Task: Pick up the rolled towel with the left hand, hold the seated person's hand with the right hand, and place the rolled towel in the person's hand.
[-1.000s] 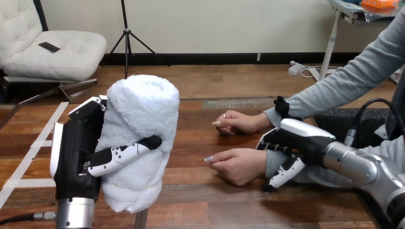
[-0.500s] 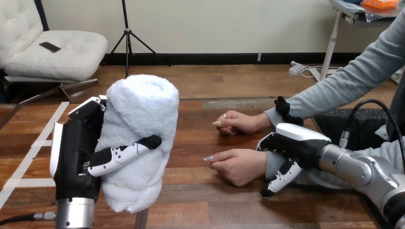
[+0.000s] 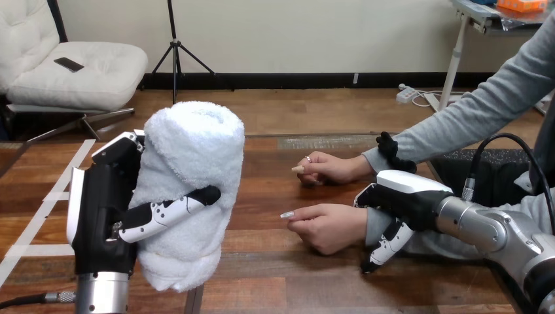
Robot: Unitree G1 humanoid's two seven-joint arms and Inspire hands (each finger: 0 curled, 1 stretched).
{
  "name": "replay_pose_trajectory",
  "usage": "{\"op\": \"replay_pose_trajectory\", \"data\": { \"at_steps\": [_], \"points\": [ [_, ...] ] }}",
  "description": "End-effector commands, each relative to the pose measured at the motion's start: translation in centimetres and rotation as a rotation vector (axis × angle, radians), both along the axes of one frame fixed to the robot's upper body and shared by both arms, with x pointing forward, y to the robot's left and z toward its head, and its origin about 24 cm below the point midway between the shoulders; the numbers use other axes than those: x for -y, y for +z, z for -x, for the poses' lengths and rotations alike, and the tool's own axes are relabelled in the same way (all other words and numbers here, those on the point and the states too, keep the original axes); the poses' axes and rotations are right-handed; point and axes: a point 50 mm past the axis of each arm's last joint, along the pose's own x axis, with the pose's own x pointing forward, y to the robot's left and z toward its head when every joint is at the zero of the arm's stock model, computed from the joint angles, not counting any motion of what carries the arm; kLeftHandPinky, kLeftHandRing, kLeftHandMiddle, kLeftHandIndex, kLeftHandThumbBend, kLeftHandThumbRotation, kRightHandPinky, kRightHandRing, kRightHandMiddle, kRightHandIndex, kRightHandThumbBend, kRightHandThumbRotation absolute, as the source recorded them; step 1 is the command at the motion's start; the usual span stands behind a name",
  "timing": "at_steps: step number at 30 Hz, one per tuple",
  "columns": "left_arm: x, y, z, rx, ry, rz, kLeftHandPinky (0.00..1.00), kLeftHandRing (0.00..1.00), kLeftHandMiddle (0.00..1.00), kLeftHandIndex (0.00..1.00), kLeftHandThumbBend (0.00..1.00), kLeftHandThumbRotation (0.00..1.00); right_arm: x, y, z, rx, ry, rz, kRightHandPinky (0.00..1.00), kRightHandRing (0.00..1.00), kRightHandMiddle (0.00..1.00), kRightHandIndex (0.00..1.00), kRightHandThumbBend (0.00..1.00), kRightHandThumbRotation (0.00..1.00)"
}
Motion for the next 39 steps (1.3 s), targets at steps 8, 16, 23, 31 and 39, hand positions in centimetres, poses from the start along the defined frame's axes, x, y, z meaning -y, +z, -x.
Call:
{"op": "replay_pose_trajectory", "data": {
  "at_steps": [8,16,23,31,39],
  "points": [
    [-0.22,1.89,-1.32,0.112,-0.003,-0.008,0.28,0.32,0.39,0.43,0.56,0.0,0.13,1.99,-1.41,0.051,-0.007,0.043,0.41,0.45,0.51,0.54,0.96,0.12],
    [-0.2,1.88,-1.36,0.114,-0.003,-0.01,0.28,0.32,0.39,0.43,0.56,0.0,0.34,2.07,-1.46,0.057,-0.021,0.046,0.36,0.4,0.46,0.49,0.93,0.13],
    [-0.2,1.88,-1.35,0.115,-0.004,-0.009,0.28,0.32,0.39,0.43,0.57,0.0,0.45,2.17,-1.44,0.068,-0.024,0.036,0.33,0.37,0.43,0.45,0.89,0.16],
    [-0.2,1.92,-1.33,0.118,-0.004,-0.012,0.28,0.32,0.39,0.43,0.57,0.0,0.57,2.33,-1.34,0.09,-0.013,0.026,0.32,0.35,0.4,0.39,0.83,0.19],
    [-0.2,1.9,-1.32,0.116,-0.004,-0.008,0.28,0.32,0.39,0.43,0.57,0.0,0.68,2.5,-1.32,0.103,-0.009,0.022,0.3,0.33,0.37,0.35,0.75,0.25]
  ]
}}
